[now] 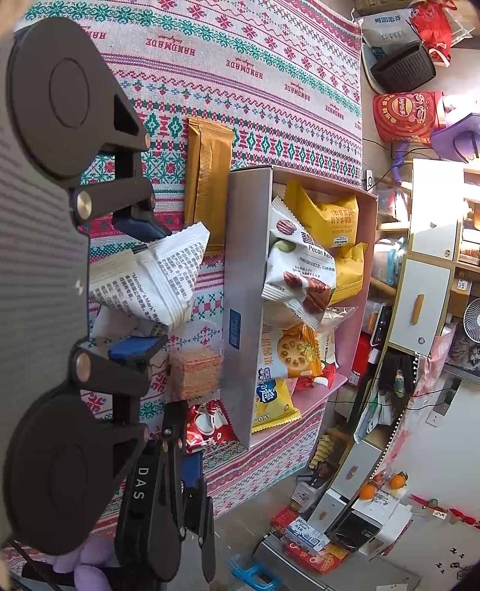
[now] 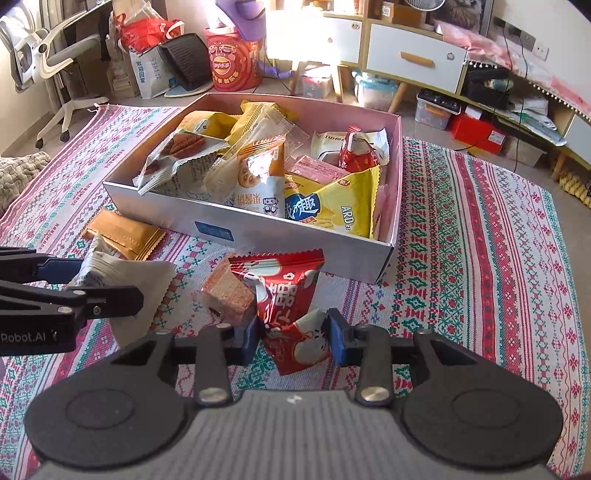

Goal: Organize snacks
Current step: 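Grasp the white paper-wrapped item with the left tool while the right tool grasps the red candy bag, then carry the white item and red candy bag into the box and release both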

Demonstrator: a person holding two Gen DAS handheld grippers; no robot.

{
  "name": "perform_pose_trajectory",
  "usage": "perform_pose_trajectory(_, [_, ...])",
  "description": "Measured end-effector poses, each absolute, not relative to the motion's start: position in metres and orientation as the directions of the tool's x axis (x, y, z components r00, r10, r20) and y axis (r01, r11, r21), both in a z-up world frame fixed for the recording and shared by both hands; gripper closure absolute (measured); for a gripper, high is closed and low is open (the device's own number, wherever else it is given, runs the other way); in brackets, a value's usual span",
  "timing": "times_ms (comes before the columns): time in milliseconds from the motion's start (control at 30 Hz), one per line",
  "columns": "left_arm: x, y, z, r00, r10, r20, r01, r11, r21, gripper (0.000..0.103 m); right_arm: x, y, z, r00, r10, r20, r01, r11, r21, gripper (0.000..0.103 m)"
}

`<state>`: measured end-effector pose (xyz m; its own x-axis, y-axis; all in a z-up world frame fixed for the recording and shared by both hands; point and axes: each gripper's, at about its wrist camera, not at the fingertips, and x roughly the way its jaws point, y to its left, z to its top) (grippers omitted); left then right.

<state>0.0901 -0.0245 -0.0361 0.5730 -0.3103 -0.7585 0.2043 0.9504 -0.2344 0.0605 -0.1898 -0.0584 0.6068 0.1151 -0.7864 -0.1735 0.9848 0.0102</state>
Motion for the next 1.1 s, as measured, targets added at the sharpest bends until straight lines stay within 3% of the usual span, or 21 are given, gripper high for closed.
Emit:
perform_pose_trajectory(367, [0.091,-0.022,-0.022,0.59,-0.343,-0.731,0.211,0.939,-0.271,0.044,0.058,-0.193,-0.046,0.561,0.188,-0.806,-0.132,0.982,0.138,0.068])
perform_pose_trajectory(700, [0.091,-0.013,0.015,0.682,-0.337,-0.649,0.196,0.939,-0.282,0.044,0.063,-0.203,-0.023,0.579,0.209,-0.788,-0.078,0.976,0.201,0.068])
perform_pose_trajectory(1100, [0.157,-0.015,0.058,0.742,-0.346,-0.574,0.223,0.935,-0.275,0.046,0.114,-0.216,0.003,0.648,0.187,-0.739,-0.003,0.97,0.243,0.068])
